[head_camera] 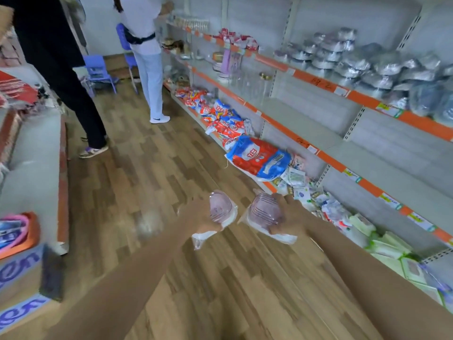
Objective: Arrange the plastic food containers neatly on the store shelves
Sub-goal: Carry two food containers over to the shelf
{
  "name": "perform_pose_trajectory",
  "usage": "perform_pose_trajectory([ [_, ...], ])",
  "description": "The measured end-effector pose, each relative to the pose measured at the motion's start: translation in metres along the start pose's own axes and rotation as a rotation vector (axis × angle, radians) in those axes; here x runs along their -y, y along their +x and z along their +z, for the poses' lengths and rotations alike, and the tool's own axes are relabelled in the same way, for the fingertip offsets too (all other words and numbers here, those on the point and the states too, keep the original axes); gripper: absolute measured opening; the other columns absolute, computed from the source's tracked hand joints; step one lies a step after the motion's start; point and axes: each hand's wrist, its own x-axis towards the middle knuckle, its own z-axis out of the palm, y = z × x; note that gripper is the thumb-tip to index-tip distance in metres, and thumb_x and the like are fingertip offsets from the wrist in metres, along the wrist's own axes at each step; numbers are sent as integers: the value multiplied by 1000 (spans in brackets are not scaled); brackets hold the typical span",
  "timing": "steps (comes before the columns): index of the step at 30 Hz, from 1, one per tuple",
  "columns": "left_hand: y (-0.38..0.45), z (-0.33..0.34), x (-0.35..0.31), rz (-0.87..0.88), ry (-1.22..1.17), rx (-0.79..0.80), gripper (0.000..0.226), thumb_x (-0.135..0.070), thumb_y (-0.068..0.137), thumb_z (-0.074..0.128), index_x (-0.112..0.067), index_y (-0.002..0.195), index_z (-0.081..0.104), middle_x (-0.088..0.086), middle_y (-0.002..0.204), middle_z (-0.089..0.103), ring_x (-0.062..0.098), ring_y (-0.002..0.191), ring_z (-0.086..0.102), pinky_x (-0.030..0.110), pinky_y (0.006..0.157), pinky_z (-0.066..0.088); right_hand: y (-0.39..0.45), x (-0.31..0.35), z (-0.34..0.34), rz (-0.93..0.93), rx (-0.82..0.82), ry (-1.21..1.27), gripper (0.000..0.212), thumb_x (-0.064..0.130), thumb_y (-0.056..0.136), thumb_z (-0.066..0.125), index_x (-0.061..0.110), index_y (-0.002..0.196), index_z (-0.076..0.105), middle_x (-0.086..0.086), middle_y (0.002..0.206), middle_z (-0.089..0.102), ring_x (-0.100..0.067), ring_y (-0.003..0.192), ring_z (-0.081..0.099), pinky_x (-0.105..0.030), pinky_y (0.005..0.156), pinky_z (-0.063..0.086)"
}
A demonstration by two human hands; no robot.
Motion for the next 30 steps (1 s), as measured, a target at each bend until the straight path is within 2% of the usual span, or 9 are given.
perform_pose_trajectory([
  [2,33,2,8,-1,20,1,86,-56,60,74,-18,130,41,-1,119,47,17,102,49,25,73,37,41,-2,-4,-4,18,-27,101,41,71,74,18,147,12,-13,139,30,-34,126,32,-37,99,37],
  [5,86,-6,21,-40,41,-3,100,-56,60,74,-16,140,29,1,128,46,21,113,50,26,79,37,109,-6,-14,-30,10,-15,97,42,69,74,21,145,17,-12,139,29,-32,125,35,-33,96,36],
  [8,149,-32,25,-70,75,-42,101,-54,62,75,-14,141,27,4,133,44,25,118,48,32,88,39,182,-9,-34,-88,4,-1,98,43,70,74,21,146,15,-11,142,27,-31,130,33,-32,99,33],
  [12,235,-85,21,-97,86,-89,97,-48,66,75,-14,141,26,4,132,45,24,118,49,28,83,38,276,-13,-81,-122,-15,-15,100,44,72,73,17,146,12,-13,143,29,-31,133,32,-34,105,31],
  [14,277,-107,13,-90,75,-114,95,-46,67,75,-14,142,24,6,136,39,25,124,43,28,88,39,316,-17,-109,-119,-37,8,101,44,72,73,17,147,12,-12,147,26,-32,135,29,-38,108,31],
  [16,314,-116,7,-83,95,-98,97,-46,67,75,-14,143,23,9,136,37,27,126,39,30,95,39,349,-23,-129,-127,-46,38,99,43,71,73,16,146,15,-11,147,27,-32,134,29,-38,107,32],
  [19,366,-109,-2,-82,144,-40,100,-46,65,74,-14,143,21,10,135,39,29,124,43,33,95,40,391,-37,-145,-131,-44,27,101,43,70,74,17,147,14,-12,145,29,-32,133,30,-39,108,31],
  [24,468,-95,-10,-25,155,57,95,-46,63,75,-15,140,27,8,136,43,29,123,45,35,95,40,457,-85,-156,-12,23,77,103,39,68,74,26,148,11,-12,143,28,-32,132,28,-37,105,31],
  [30,623,-94,-19,118,150,114,105,-53,62,77,-14,143,24,9,138,41,30,124,44,42,98,42,558,-133,-188,204,17,28,100,42,66,74,23,147,18,-14,139,34,-33,129,35,-38,104,37],
])
